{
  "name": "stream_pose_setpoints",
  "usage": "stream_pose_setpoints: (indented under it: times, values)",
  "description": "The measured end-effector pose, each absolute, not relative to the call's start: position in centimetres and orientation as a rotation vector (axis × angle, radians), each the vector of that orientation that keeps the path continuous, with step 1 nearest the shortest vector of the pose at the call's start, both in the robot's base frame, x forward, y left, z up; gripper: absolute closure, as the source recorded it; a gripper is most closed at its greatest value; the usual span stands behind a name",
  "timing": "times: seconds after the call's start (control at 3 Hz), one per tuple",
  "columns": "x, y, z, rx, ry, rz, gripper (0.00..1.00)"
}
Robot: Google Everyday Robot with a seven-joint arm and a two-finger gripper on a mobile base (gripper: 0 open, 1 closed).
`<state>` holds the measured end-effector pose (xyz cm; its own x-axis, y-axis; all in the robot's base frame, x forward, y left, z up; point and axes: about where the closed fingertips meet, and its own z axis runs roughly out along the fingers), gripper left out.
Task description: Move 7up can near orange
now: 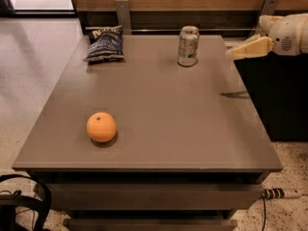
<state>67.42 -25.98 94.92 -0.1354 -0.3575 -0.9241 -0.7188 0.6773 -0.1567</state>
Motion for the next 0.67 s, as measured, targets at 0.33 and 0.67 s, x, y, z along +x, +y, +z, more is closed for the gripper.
stream_pose_setpoints:
  times: [0.33,0.67]
  values:
    - [69.4,-23.7,93.8,-0.876,1.691,0.451,0.00]
    - [71.1,-21.7,92.5,-0.885,1.660,0.485,0.00]
